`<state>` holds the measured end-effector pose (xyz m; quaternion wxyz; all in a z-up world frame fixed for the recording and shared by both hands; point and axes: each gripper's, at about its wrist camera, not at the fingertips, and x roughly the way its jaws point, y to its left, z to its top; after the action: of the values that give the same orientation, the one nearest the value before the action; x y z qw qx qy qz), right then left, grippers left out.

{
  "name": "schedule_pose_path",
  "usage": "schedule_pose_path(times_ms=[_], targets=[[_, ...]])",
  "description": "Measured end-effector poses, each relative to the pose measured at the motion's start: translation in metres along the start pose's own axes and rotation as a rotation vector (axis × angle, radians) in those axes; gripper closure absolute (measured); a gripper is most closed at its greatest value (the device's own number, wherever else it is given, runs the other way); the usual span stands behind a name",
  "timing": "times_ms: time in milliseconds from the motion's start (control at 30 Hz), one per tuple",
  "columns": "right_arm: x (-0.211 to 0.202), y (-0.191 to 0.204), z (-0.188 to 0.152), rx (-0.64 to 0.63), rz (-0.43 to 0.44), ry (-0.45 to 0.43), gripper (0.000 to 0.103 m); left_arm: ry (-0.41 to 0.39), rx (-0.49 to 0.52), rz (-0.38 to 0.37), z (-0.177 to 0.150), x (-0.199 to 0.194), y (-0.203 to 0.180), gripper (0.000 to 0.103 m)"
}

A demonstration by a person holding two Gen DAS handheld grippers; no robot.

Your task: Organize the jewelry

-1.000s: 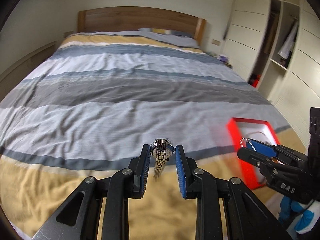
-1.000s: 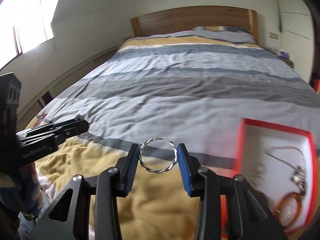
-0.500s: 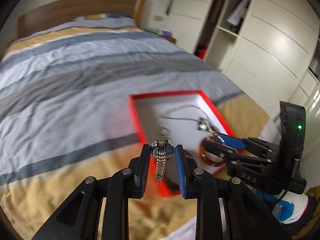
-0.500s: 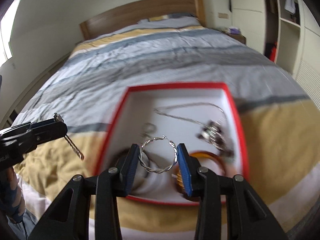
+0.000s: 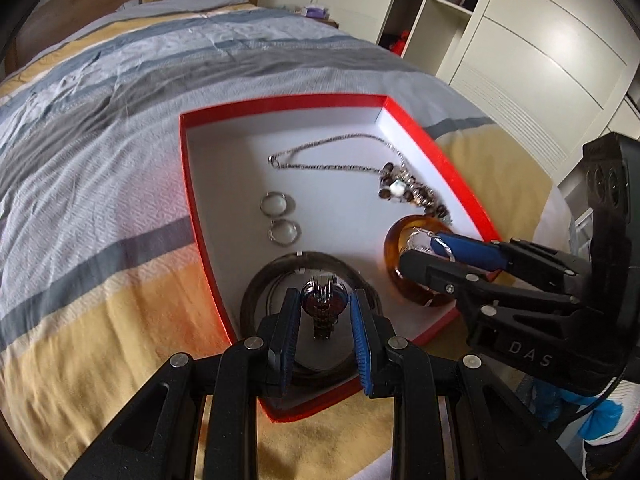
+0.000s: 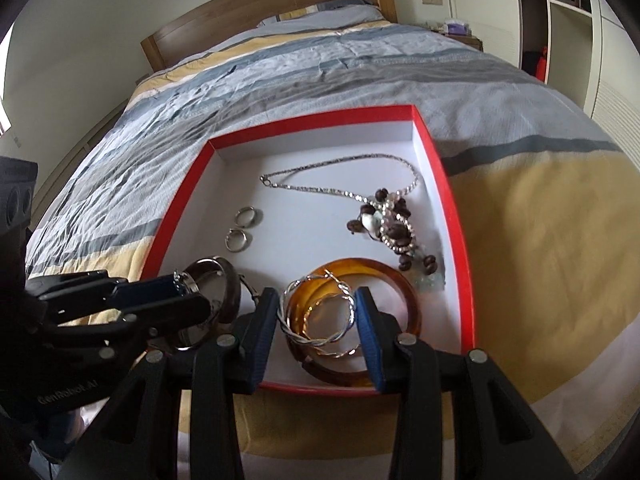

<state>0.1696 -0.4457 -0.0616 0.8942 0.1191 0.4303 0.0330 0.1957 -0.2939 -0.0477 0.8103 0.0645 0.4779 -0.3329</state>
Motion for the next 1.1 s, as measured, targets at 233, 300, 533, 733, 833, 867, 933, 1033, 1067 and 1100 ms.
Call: schedule_pose_path(times_ms=[233,300,533,733,833,867,933,1033,1067,1100], targets=[[0.006,0.001,0.001,-0.007,-0.013,0.025,0.065,0.010,0.018,0.016,-0.002,0.006,-0.002,0.078],[0.008,0.002,0.001,-0.012,-0.022,0.033,0.065,0.012,0.020,0.024,-0.002,0.006,-0.003,0.077],[0.009,0.004,0.003,-0.007,-0.048,0.043,0.064,0.016,0.028,0.043,-0.004,0.004,-0.002,0.077],[0.002,-0.001,0.002,0.030,-0.063,0.043,0.055,0.023,0.015,0.044,-0.006,-0.002,0.002,0.075],[-0.009,-0.004,0.000,0.046,-0.065,0.033,0.055,0.020,0.023,0.039,-0.007,-0.008,-0.001,0.070],[-0.013,-0.004,-0.001,0.049,-0.066,0.030,0.055,0.017,0.023,0.038,-0.008,-0.011,-0.002,0.067],[-0.022,-0.003,-0.003,0.052,-0.068,0.018,0.055,0.003,0.016,0.042,-0.009,-0.019,-0.004,0.059],[-0.036,0.002,-0.006,0.052,-0.071,0.005,0.055,-0.021,0.001,0.051,-0.011,-0.036,-0.005,0.054],[-0.040,0.003,-0.007,0.055,-0.070,0.001,0.055,-0.029,-0.004,0.057,-0.011,-0.042,-0.006,0.052],[-0.044,0.006,-0.008,0.060,-0.066,-0.002,0.055,-0.042,-0.010,0.070,-0.012,-0.050,-0.006,0.050]])
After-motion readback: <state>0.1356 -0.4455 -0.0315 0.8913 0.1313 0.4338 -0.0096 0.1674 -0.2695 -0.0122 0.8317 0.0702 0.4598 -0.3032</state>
